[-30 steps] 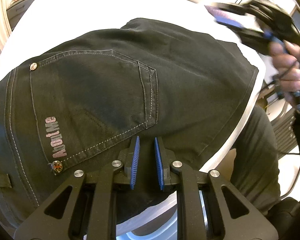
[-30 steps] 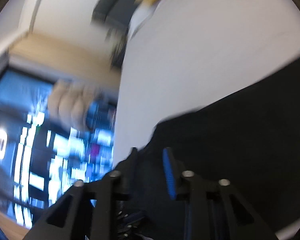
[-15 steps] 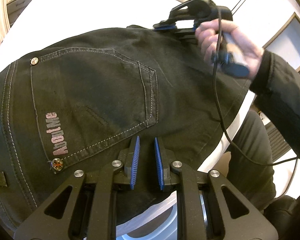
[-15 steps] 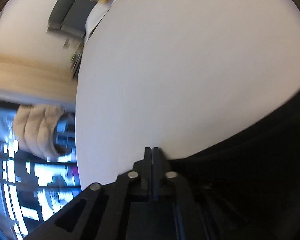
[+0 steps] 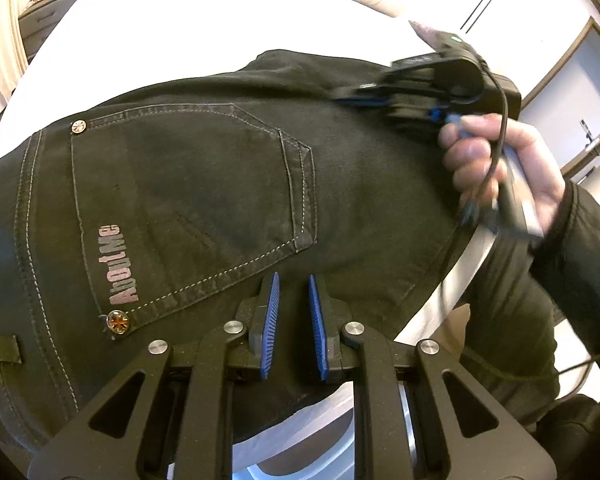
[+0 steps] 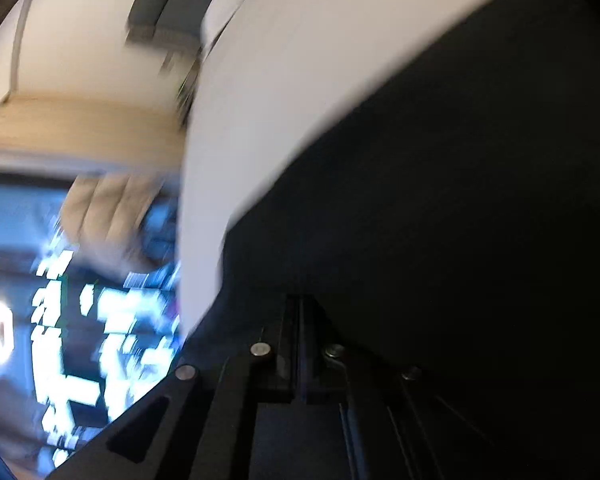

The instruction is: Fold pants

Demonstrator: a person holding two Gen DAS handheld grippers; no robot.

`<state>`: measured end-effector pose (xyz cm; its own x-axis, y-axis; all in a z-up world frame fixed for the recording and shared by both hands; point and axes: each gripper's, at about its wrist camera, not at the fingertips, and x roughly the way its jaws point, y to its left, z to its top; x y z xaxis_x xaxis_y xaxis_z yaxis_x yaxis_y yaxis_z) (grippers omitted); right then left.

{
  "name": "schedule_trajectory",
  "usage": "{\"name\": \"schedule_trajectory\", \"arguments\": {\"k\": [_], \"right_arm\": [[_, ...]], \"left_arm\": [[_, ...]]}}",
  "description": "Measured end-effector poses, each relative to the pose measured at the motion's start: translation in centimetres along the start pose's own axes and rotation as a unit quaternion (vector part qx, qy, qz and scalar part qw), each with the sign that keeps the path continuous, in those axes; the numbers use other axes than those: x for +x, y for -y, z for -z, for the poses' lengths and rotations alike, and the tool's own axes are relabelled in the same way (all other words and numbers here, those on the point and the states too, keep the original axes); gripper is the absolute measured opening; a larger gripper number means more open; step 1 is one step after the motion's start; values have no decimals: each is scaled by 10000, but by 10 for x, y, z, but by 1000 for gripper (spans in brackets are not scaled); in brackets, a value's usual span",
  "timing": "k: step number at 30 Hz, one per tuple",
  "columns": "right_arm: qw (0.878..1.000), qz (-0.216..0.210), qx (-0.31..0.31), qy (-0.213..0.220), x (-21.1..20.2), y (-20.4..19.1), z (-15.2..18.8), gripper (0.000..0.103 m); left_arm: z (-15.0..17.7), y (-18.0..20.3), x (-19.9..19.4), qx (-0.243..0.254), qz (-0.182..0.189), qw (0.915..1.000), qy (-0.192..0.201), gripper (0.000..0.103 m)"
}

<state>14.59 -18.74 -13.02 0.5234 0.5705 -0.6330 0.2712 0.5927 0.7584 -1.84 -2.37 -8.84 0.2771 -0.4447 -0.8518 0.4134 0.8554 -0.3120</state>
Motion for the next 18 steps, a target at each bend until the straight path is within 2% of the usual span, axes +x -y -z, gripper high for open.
{"name": "schedule_trajectory", "arguments": {"k": [3, 4, 5, 6, 9, 11, 12, 14, 15, 16, 18], "right_arm": [[9909, 609, 737, 946, -60, 41, -33, 0], [9850, 862, 857, 1221, -81, 46, -35, 6], [9822, 970, 863, 1361, -95, 46, -33, 8], [9830, 897, 813, 1383, -104, 42, -31, 8], [9960, -55, 417, 789, -95, 14, -5, 10], [9989, -438, -69, 178, -68, -10, 20, 14], [9980, -533, -307, -169, -48, -22, 33, 15], [9970, -452, -435, -444, -24, -23, 42, 15], [9976, -359, -322, -490, -18, -17, 41, 13], [9980, -367, -27, -507, -16, -3, 35, 2], [9975, -483, 439, -287, -30, 27, 17, 0]], "left_arm": [[-9, 4, -15, 47, -196, 9997, 131, 15], [-13, 5, -24, 79, -206, 9994, 265, 15], [-20, 4, -33, 73, -218, 9989, 401, 15], [-25, 2, -38, 53, -253, 9985, 476, 15], [-45, -17, -38, -171, -334, 9978, 542, 16], [-59, -32, -23, -234, -453, 9980, 372, 15], [-63, -38, -13, -259, -517, 9980, 269, 15], [-69, -53, 11, -378, -599, 9975, -65, 15], [-69, -56, 14, -419, -546, 9976, -63, 15], [-69, -59, 15, -453, -490, 9978, -45, 15], [-69, -60, 15, -447, -503, 9977, -46, 15]]}}
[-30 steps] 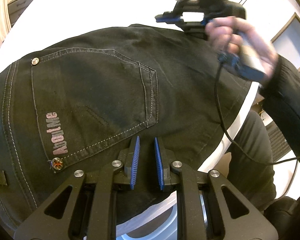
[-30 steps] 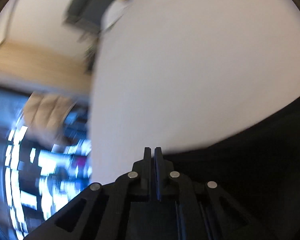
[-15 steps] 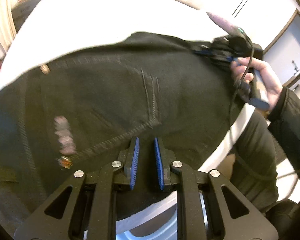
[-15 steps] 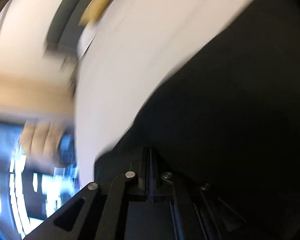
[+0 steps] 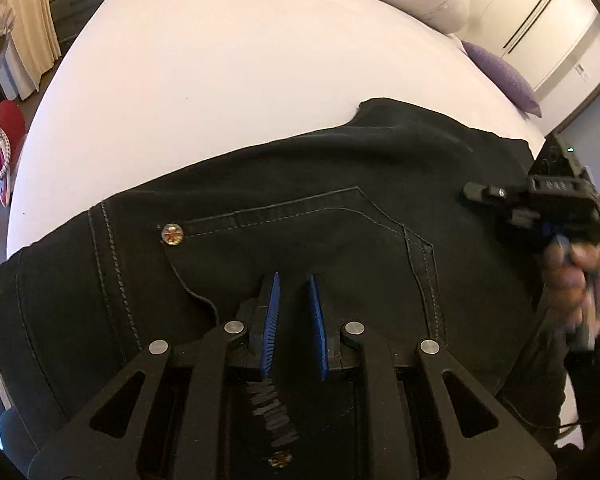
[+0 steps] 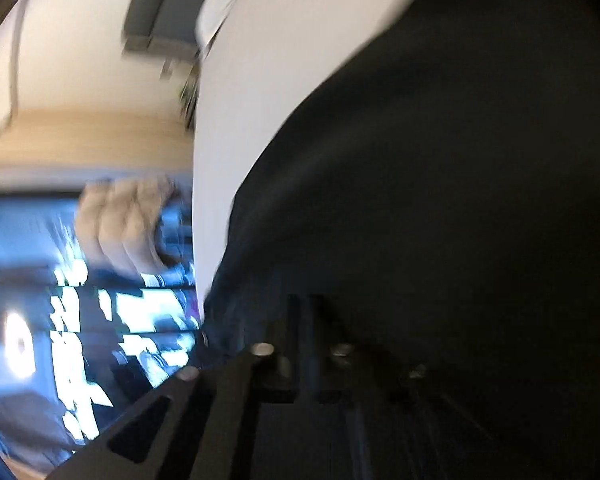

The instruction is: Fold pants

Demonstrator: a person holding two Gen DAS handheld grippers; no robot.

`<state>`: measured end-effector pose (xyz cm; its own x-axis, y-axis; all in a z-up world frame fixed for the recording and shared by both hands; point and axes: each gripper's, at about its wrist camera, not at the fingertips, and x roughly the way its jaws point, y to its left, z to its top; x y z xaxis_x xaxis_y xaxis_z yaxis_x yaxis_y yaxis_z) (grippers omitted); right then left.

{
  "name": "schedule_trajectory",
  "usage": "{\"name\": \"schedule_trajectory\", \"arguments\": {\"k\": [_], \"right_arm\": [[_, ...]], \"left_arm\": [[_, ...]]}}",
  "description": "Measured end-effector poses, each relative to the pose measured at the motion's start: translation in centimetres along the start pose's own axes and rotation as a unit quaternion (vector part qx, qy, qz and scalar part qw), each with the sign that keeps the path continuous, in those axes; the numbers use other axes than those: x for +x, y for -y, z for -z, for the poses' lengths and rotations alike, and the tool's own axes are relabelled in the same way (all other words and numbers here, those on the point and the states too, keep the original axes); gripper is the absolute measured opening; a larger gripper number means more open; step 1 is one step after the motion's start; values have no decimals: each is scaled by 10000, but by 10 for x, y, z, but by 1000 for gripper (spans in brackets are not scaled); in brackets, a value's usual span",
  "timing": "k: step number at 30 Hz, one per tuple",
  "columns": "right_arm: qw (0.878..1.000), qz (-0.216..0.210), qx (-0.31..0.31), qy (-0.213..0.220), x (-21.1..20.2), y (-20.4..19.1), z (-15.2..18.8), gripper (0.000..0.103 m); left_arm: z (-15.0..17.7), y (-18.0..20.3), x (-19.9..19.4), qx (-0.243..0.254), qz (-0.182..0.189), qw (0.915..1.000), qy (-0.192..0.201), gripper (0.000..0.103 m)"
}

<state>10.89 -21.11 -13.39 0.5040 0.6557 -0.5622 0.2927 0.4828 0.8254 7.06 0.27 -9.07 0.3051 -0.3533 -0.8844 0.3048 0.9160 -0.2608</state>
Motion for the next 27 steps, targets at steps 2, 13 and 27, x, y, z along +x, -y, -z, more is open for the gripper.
{"name": "schedule_trajectory", "arguments": {"k": [2, 13, 27], "right_arm": [[9985, 62, 271, 464, -29, 23, -25, 0], [9449, 608, 1385, 2904, -229, 145, -97, 0], [9792, 453, 262, 1960, -189, 65, -66, 13]], "left_arm": [[1, 0, 2, -4, -37, 10000, -4, 15], [5, 4, 12, -14, -121, 9999, -120, 15], [4, 14, 12, 105, -354, 9993, -114, 15]]}}
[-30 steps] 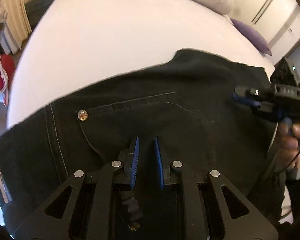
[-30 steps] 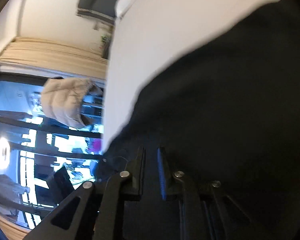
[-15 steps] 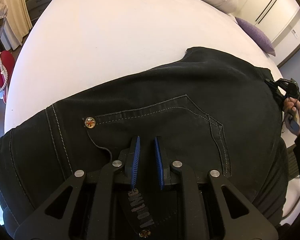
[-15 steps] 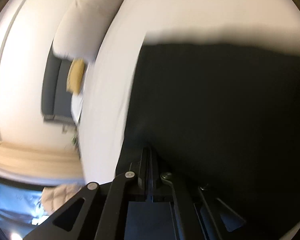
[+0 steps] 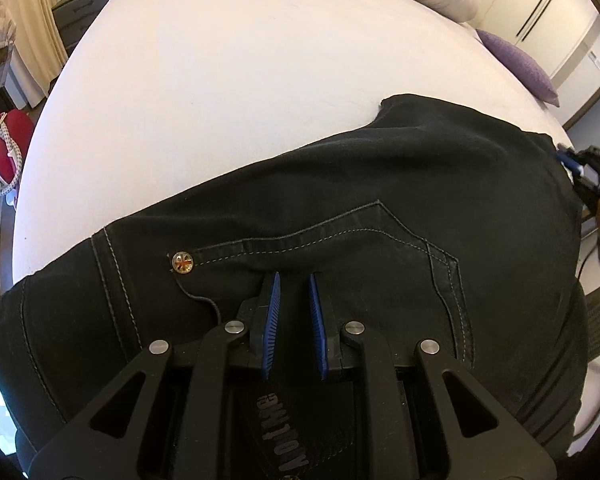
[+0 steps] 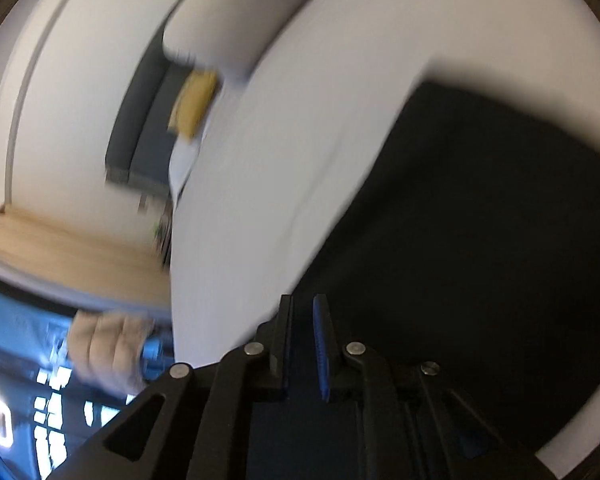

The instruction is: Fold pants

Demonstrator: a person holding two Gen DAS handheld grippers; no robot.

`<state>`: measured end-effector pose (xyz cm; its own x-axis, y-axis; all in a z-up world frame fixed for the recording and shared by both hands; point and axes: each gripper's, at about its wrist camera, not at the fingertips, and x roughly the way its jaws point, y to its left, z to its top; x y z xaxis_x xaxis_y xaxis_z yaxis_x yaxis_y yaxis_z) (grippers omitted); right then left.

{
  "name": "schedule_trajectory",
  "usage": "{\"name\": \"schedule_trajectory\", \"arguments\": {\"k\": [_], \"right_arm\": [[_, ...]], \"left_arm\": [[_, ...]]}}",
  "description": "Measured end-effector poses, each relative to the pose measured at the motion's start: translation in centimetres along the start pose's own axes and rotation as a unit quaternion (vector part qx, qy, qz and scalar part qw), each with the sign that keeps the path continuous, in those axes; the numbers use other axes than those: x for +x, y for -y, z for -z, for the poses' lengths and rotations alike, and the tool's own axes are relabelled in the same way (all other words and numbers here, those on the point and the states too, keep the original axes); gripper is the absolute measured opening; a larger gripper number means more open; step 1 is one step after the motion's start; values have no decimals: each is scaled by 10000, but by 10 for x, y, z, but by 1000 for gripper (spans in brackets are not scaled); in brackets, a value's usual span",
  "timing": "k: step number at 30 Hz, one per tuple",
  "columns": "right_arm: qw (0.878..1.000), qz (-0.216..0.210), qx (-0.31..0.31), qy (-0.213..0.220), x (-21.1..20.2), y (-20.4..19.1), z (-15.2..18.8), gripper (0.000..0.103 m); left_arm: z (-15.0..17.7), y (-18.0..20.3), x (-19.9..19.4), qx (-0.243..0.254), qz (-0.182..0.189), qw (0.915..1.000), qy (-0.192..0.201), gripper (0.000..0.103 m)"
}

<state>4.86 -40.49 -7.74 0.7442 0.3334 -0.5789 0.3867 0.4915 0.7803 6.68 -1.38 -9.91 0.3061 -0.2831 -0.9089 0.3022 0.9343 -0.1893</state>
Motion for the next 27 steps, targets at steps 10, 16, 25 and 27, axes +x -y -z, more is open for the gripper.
{"name": "schedule_trajectory", "arguments": {"k": [10, 16, 25, 27], "right_arm": [[9965, 385, 735, 130, 52, 36, -30, 0], [9866, 952, 881, 986, 17, 64, -86, 0], [9992, -219, 164, -307, 16, -7, 21, 23], [9934, -577, -115, -981, 40, -30, 76, 23]], "left_arm": [[0, -4, 3, -46, 12, 10000, 33, 15], [-1, -6, 5, -108, 23, 9999, 43, 15], [4, -5, -1, -42, -78, 9998, 165, 15], [5, -3, -2, -26, -98, 9998, 166, 15]]}}
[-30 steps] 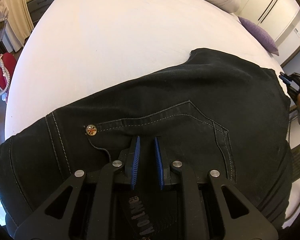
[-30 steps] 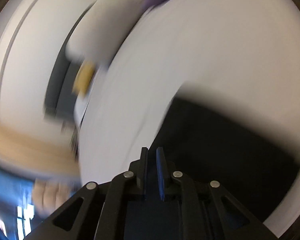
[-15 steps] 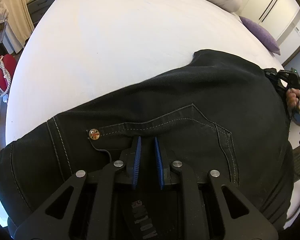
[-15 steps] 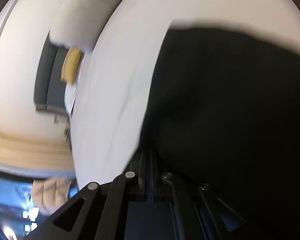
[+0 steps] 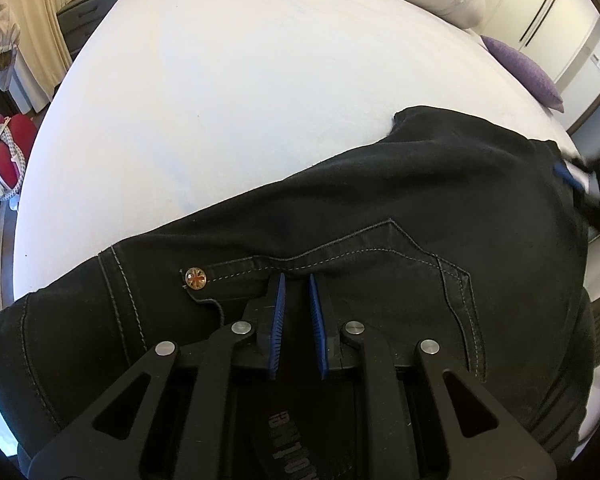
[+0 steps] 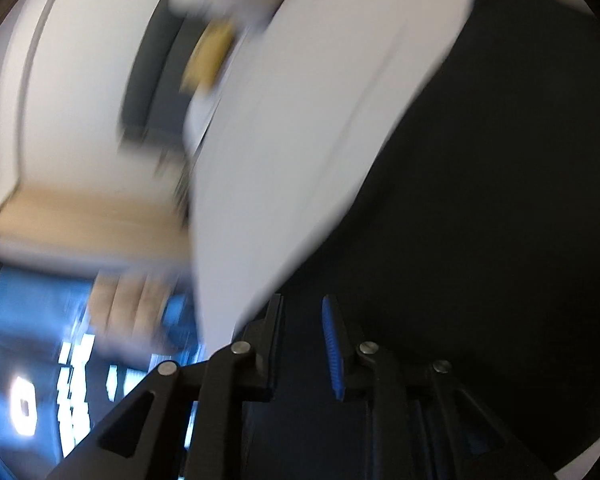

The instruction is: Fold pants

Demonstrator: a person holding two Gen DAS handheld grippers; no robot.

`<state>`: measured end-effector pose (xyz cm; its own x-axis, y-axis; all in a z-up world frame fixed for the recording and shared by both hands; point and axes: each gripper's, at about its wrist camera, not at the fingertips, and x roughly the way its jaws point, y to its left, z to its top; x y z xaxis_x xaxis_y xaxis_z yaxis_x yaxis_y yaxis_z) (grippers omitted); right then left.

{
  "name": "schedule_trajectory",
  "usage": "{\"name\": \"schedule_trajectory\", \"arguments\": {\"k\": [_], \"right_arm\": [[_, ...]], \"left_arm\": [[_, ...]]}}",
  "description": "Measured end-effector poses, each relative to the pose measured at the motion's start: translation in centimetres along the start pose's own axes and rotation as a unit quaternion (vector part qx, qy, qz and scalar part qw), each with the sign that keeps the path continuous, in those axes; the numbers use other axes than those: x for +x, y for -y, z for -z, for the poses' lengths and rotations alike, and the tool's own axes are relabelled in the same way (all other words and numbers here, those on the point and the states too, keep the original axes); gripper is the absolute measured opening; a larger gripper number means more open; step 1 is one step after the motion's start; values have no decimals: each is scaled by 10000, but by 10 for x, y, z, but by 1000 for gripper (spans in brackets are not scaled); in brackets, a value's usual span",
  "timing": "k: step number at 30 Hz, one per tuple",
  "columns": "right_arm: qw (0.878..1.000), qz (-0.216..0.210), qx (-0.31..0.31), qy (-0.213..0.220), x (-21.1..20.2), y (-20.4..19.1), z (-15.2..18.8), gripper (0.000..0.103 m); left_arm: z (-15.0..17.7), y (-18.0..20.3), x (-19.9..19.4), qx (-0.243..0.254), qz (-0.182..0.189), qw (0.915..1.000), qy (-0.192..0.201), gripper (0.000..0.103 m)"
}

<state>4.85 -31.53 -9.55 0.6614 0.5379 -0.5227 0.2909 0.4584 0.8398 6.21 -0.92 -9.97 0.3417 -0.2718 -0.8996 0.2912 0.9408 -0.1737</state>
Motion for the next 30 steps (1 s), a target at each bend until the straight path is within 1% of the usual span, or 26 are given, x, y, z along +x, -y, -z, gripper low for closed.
{"name": "schedule_trajectory", "arguments": {"k": [1, 2, 3, 4, 5, 6, 7, 8, 9, 11, 12, 14, 15, 16, 17, 18, 19, 20, 22, 23, 24, 25, 26, 27, 28, 30], "right_arm": [[9991, -86, -125, -390, 21, -6, 25, 23], [9976, -49, -193, -663, 39, -10, 42, 22], [9965, 73, -229, -806, 59, -16, 51, 8], [9968, 207, -204, -744, 67, -11, 51, 0], [9974, 183, -86, -685, 66, -6, 46, 0], [9985, 71, 59, -536, 59, 3, 33, 0], [9992, 216, 31, -326, 49, 7, 25, 0], [9988, 487, -86, -22, 37, 3, 7, 0], [9961, 786, -131, 380, 19, 8, -12, 0], [9898, 1100, 146, 888, -10, 27, -36, 0], [9841, 1254, 392, 1194, -31, 37, -49, 0], [9780, 1363, 557, 1478, -59, 40, -54, 14], [9771, 1358, 497, 1561, -72, 35, -52, 34], [9787, 1259, 418, 1565, -79, 28, -44, 44], [9831, 1034, 336, 1476, -79, 19, -32, 46], [9883, 774, 220, 1295, -72, 9, -20, 49], [9935, 535, 75, 1004, -60, 0, -4, 50], [9965, 405, -59, 733, -47, -7, 11, 50], [9989, 308, -250, 249, -16, -15, 36, 49], [9991, 264, -314, 94, -3, -15, 44, 48], [9990, 284, -350, 64, 2, -13, 52, 41], [9988, 353, -330, 104, 6, -11, 48, 31], [9994, 276, -211, 90, 7, -4, 36, 26], [9998, 167, -42, 74, 5, 4, 31, 13], [9996, 160, 129, 172, -3, 15, 17, 0], [9975, 343, 326, 525, -34, 50, -11, 0]], "left_arm": [[0, 4, -2, 6, -3, 10000, -2, 15], [0, 4, -3, 20, 0, 10000, -9, 15], [-1, 4, -4, 32, 2, 10000, -20, 15], [0, 5, -6, 61, 6, 10000, -35, 15], [0, 6, -8, 89, 4, 10000, -44, 15], [1, 6, -9, 117, -3, 9999, -47, 15], [1, 4, -10, 132, 1, 9999, -39, 15], [3, 3, -11, 127, 26, 9999, -20, 15], [3, 2, -11, 114, 53, 9999, -5, 15], [2, 0, -12, 84, 107, 9999, 16, 15], [0, 1, -10, 80, 115, 9999, 17, 15], [0, 2, -11, 79, 87, 9999, 29, 15], [0, 3, -12, 88, 35, 10000, 31, 15], [0, 7, -15, 100, -57, 9999, 31, 15], [0, 15, -19, 156, -215, 9996, 41, 15], [-1, 23, -23, 217, -330, 9992, 47, 15], [-2, 32, -25, 252, -318, 9992, 48, 15], [-1, 44, -27, 267, -146, 9995, 77, 15], [2, 61, -26, 337, -12, 9994, 65, 15], [5, 71, -23, 402, 2, 9992, 24, 15], [8, 77, -19, 426, 4, 9991, -14, 15], [11, 80, -16, 426, -30, 9991, -16, 15], [13, 81, -16, 398, -45, 9992, 18, 15], [14, 80, -16, 330, 12, 9995, 26, 15], [14, 75, -16, 223, 113, 9997, 25, 15], [15, 66, -14, 97, 253, 9996, 28, 15]]}}
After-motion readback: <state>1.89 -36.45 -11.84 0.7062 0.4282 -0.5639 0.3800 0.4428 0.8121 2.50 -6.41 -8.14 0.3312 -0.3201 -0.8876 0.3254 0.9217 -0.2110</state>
